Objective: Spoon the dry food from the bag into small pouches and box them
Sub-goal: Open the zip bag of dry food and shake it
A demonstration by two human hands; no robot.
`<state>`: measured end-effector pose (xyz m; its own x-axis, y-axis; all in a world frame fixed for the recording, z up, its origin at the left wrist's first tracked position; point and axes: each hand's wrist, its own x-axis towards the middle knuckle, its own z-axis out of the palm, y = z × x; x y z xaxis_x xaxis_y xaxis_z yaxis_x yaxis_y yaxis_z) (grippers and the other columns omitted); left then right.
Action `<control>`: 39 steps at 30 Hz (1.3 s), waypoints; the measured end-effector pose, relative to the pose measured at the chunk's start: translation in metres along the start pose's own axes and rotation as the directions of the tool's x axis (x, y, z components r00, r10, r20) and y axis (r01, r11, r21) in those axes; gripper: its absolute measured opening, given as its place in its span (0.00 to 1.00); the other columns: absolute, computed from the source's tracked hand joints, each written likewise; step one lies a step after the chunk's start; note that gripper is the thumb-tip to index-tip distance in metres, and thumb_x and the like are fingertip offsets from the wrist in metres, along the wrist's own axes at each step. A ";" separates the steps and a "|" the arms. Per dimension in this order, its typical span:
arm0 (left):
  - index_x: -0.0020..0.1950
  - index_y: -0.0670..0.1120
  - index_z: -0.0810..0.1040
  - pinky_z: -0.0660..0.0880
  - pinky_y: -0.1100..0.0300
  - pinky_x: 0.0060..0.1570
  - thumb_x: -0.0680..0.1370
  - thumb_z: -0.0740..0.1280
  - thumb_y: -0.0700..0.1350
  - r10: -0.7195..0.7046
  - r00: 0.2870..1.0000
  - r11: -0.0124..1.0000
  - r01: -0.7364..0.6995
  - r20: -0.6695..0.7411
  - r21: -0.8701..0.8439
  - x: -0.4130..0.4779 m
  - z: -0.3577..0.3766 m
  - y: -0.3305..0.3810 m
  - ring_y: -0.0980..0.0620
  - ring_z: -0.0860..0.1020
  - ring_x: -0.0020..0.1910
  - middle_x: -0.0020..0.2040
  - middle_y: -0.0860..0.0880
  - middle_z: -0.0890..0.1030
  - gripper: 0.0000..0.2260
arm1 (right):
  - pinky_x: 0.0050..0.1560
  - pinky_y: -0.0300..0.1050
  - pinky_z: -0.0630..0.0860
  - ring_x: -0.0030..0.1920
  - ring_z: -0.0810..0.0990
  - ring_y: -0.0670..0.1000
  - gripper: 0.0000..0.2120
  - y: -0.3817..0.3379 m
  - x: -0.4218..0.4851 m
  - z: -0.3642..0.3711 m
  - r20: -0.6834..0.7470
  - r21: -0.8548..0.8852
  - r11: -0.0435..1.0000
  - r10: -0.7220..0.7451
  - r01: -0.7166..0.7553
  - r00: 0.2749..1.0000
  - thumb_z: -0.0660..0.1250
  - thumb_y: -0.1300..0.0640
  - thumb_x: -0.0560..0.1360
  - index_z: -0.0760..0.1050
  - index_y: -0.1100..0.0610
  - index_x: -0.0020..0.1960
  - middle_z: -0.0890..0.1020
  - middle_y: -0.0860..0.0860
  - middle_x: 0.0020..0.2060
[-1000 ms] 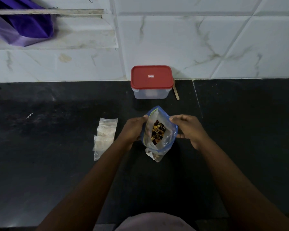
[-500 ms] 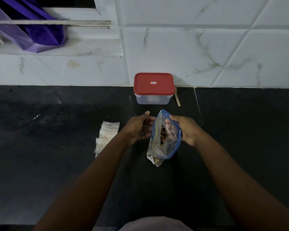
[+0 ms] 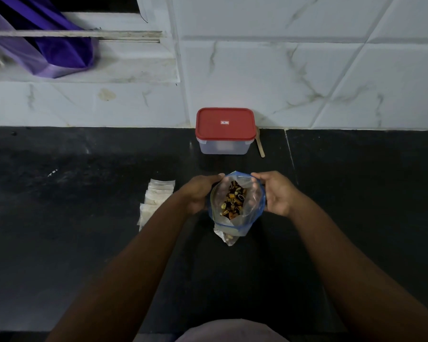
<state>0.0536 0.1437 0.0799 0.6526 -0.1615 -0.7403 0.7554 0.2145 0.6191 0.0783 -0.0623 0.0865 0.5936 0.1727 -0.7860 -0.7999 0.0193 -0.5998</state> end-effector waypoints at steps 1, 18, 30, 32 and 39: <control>0.54 0.44 0.82 0.79 0.59 0.42 0.83 0.66 0.48 -0.024 1.000 0.999 0.025 0.015 -0.041 0.000 -0.002 0.000 0.55 0.80 0.38 0.40 0.50 0.82 0.09 | 0.45 0.51 0.81 0.43 0.84 0.54 0.10 0.000 -0.001 -0.002 0.018 0.039 0.999 0.027 -0.028 0.999 0.65 0.52 0.80 0.81 0.57 0.53 0.84 0.54 0.43; 0.63 0.46 0.80 0.79 0.52 0.54 0.73 0.76 0.52 0.074 0.984 0.994 -0.060 -0.165 0.089 -0.010 -0.025 -0.046 0.44 0.80 0.61 0.61 0.43 0.82 0.22 | 0.46 0.49 0.81 0.55 0.81 0.55 0.26 0.037 -0.023 -0.007 -0.117 -0.296 0.951 -0.131 0.091 0.985 0.75 0.41 0.72 0.76 0.53 0.65 0.80 0.54 0.57; 0.56 0.39 0.83 0.83 0.55 0.54 0.72 0.72 0.39 -0.009 1.000 0.916 0.020 0.028 -0.401 -0.033 -0.024 -0.080 0.47 0.86 0.51 0.54 0.40 0.86 0.13 | 0.47 0.52 0.85 0.54 0.86 0.58 0.11 0.059 -0.029 0.005 0.031 0.231 0.973 0.003 -0.010 1.000 0.66 0.58 0.82 0.78 0.62 0.61 0.86 0.62 0.54; 0.59 0.38 0.80 0.81 0.53 0.55 0.73 0.70 0.36 -0.005 0.998 0.856 0.039 0.067 -0.515 -0.034 -0.021 -0.081 0.46 0.86 0.51 0.56 0.38 0.85 0.15 | 0.50 0.54 0.85 0.55 0.86 0.60 0.09 0.062 -0.029 0.005 0.079 0.345 0.937 0.020 -0.046 0.997 0.63 0.59 0.83 0.77 0.62 0.60 0.86 0.63 0.55; 0.58 0.39 0.79 0.83 0.55 0.49 0.74 0.64 0.27 0.106 0.994 0.678 -0.076 -0.005 -0.731 -0.038 0.006 -0.083 0.46 0.86 0.47 0.49 0.39 0.86 0.15 | 0.59 0.61 0.78 0.60 0.82 0.64 0.14 0.067 -0.033 0.001 0.065 0.744 0.662 0.073 -0.097 0.995 0.57 0.62 0.85 0.74 0.66 0.66 0.83 0.67 0.57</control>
<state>-0.0334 0.1263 0.0581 0.7288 -0.1325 -0.6718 0.4193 0.8620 0.2849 0.0049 -0.0660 0.0717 0.5264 0.2370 -0.8165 -0.6525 0.7283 -0.2093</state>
